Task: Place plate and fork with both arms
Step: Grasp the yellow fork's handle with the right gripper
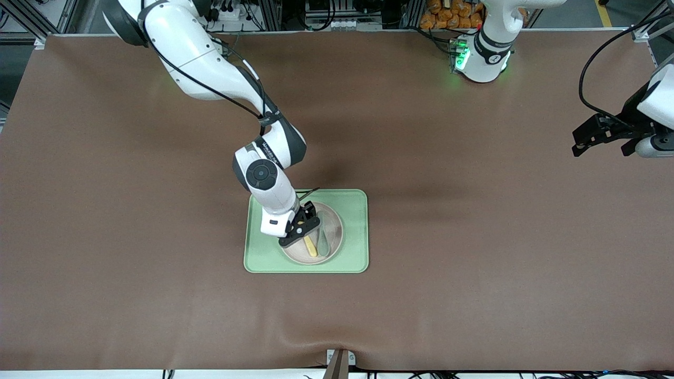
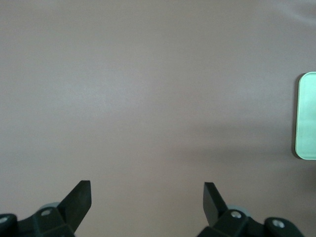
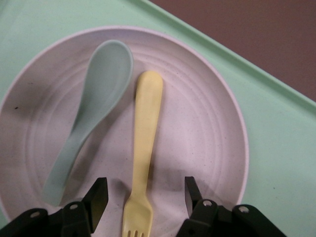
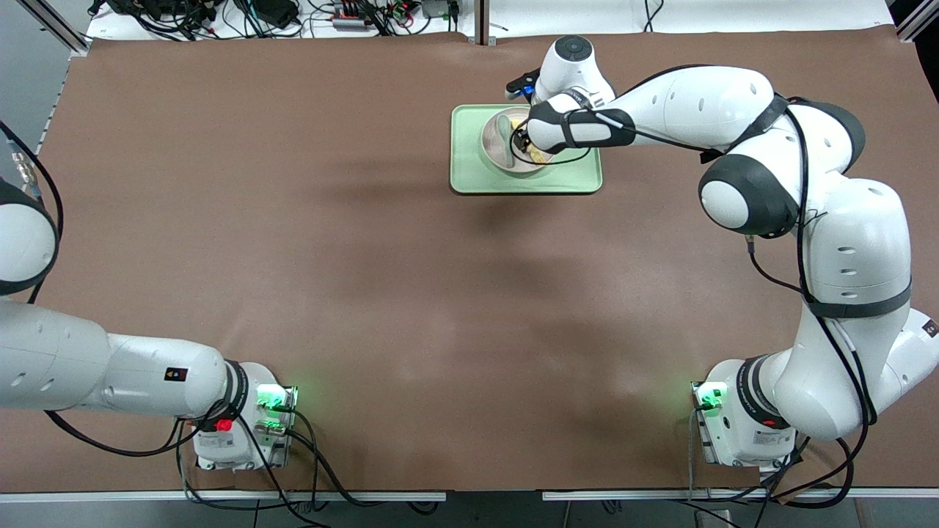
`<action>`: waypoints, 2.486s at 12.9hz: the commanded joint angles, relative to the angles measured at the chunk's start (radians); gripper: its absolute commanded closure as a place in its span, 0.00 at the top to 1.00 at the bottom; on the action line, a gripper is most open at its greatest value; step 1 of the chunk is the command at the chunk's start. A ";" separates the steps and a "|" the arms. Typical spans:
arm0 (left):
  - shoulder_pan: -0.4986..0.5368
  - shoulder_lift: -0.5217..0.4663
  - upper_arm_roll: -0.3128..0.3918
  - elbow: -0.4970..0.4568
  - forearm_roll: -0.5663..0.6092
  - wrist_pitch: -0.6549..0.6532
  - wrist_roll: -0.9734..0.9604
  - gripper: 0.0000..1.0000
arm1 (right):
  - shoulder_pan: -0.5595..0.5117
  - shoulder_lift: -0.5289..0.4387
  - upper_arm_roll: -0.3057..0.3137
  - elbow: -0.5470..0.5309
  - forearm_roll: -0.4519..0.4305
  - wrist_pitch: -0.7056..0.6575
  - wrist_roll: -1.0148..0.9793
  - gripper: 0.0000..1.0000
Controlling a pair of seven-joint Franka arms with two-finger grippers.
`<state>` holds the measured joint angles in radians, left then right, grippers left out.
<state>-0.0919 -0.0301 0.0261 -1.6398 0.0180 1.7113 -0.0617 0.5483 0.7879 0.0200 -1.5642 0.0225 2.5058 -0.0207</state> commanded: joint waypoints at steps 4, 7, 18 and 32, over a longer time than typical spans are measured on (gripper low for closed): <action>-0.008 -0.002 0.006 0.014 -0.006 -0.007 0.002 1.00 | 0.008 0.020 -0.005 0.006 -0.019 0.034 0.013 0.64; -0.008 -0.002 0.006 0.014 -0.006 -0.007 0.002 1.00 | 0.008 0.022 -0.005 0.006 -0.019 0.042 0.013 0.58; 0.034 -0.001 -0.038 0.017 -0.006 -0.012 0.005 1.00 | 0.007 0.013 -0.002 0.009 -0.015 0.022 0.126 0.00; 0.032 -0.008 -0.031 0.029 -0.010 -0.107 0.019 1.00 | -0.053 -0.134 0.006 0.015 0.165 -0.139 0.295 0.00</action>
<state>-0.0711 -0.0334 0.0015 -1.6288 0.0180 1.6235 -0.0603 0.5344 0.7075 0.0169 -1.5287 0.1578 2.4174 0.2651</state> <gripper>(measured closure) 0.000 0.859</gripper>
